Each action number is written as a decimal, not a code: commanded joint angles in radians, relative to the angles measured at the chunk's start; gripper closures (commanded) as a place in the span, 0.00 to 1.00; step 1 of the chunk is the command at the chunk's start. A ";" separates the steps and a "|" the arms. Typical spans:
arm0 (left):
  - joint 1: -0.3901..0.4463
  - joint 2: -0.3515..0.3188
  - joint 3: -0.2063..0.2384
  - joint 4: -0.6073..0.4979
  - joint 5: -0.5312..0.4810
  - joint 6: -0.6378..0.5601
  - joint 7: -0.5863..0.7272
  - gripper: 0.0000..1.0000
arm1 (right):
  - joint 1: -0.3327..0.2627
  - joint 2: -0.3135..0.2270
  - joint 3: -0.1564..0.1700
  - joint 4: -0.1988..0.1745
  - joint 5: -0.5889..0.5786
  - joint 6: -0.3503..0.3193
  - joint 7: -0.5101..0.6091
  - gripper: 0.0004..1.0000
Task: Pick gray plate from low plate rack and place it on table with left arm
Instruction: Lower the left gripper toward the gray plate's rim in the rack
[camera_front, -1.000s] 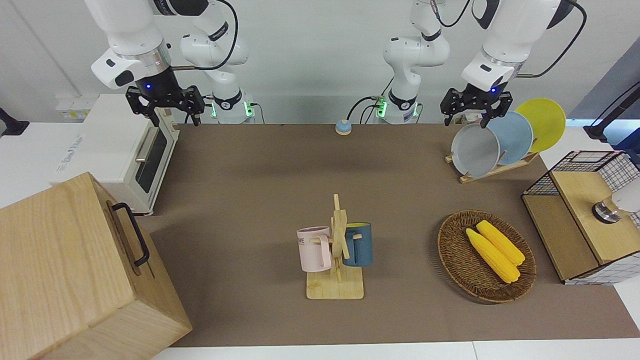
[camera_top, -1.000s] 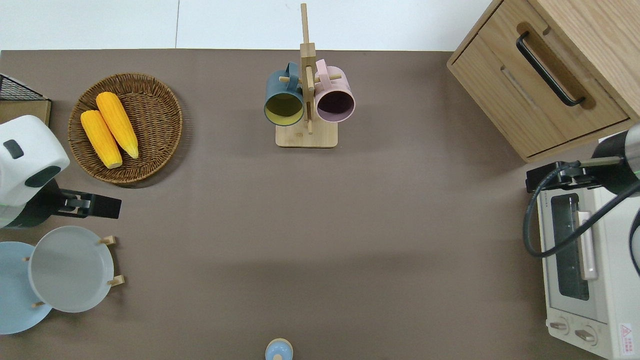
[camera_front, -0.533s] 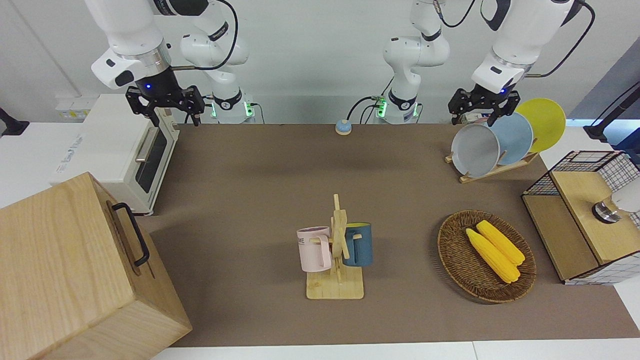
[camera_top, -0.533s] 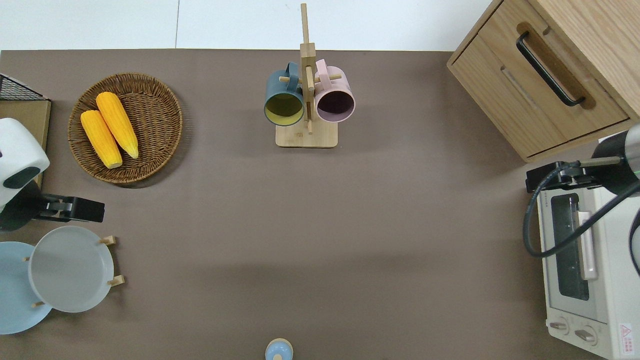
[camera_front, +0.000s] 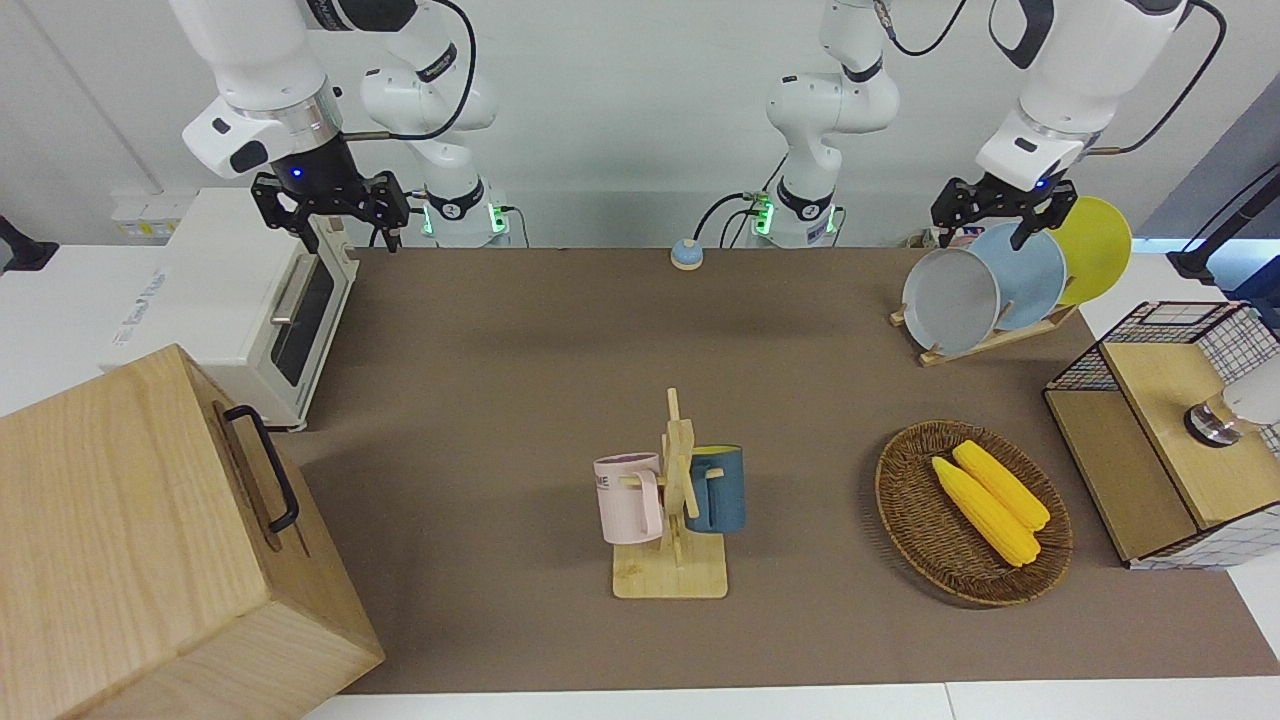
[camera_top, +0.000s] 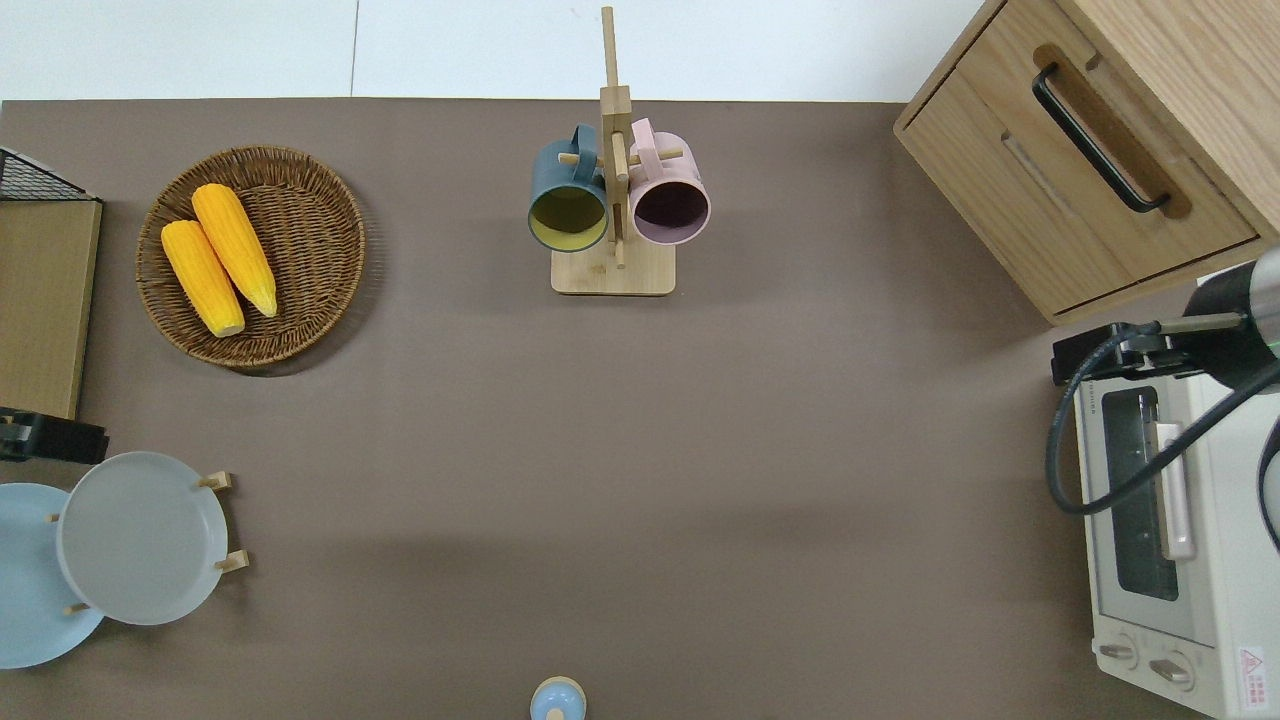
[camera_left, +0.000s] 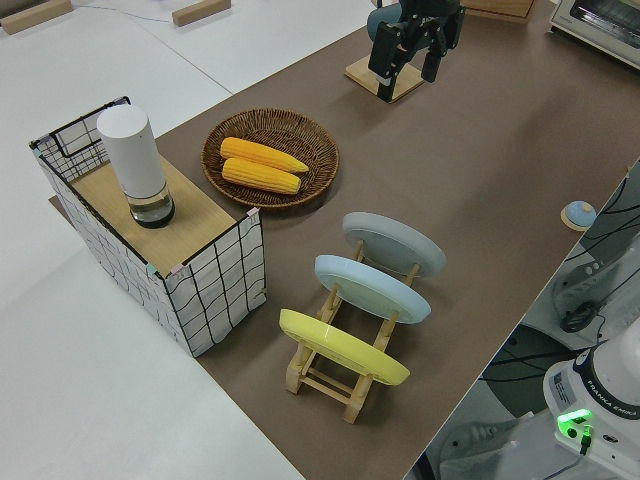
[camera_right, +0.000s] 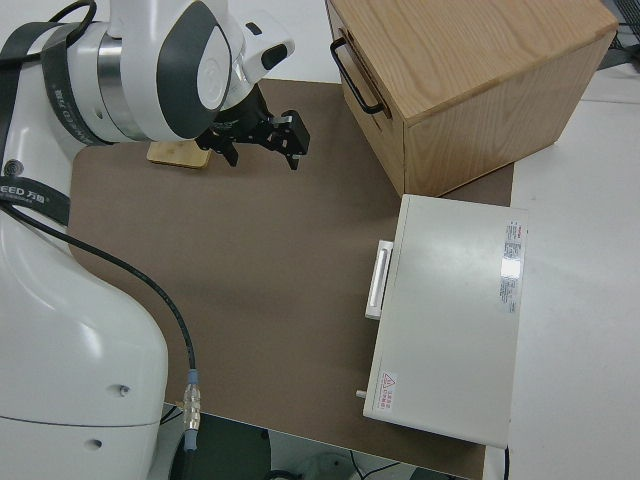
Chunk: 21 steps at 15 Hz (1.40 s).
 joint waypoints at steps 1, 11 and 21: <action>0.058 -0.013 0.033 -0.037 0.006 0.029 0.120 0.00 | 0.007 0.000 -0.006 0.006 0.003 -0.001 0.004 0.02; 0.113 -0.126 0.044 -0.286 0.011 0.222 0.143 0.00 | 0.007 0.000 -0.006 0.006 0.003 -0.001 0.002 0.02; 0.150 -0.186 0.048 -0.500 0.011 0.403 0.143 0.00 | 0.007 0.000 -0.006 0.006 0.003 -0.001 0.004 0.02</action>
